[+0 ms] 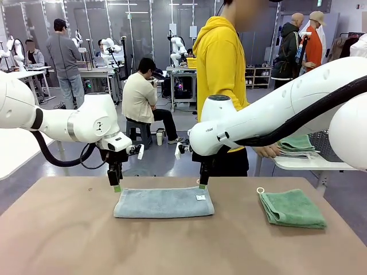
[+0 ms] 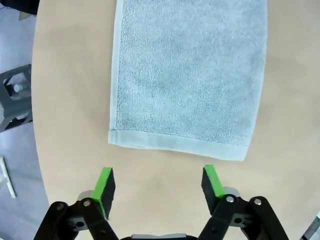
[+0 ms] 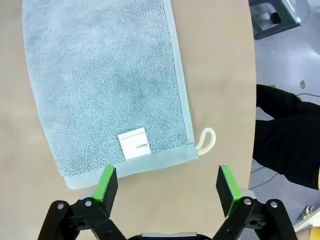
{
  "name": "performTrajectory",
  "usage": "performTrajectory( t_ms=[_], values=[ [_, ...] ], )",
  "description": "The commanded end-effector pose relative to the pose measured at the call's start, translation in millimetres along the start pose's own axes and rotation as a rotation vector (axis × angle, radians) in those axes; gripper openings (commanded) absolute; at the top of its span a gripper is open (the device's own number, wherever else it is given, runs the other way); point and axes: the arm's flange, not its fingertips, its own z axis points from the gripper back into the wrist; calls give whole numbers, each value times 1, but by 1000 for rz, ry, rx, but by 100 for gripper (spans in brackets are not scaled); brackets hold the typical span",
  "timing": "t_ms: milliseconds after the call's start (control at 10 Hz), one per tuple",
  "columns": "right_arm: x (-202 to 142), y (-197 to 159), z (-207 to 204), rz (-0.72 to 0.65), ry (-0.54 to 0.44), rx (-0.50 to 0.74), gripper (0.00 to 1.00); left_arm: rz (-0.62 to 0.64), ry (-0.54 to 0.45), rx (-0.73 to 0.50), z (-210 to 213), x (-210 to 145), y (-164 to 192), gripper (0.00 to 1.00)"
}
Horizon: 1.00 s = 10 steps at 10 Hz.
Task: Fold the towels and place them in the basket.
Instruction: When a person lays out a Towel with hook on the table, fold it in half twice.
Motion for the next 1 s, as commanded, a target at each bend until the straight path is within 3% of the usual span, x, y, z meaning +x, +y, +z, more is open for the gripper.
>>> performTrajectory(
  t_ms=[0, 200, 600, 900],
  values=[
    [-7, 10, 7, -30, 6, -25, 100, 10, -19, 40, 0, -7, -17, 100],
    [-6, 20, 18, -136, 23, -19, 100, 42, -36, 45, 6, -12, -31, 100],
    [-12, 45, 39, -603, -36, -4, 100, 263, -122, -40, 32, -30, -81, 100],
    [-18, 51, 35, -843, 37, -21, 100, 464, -185, -90, 51, -50, -122, 100]
  ],
)
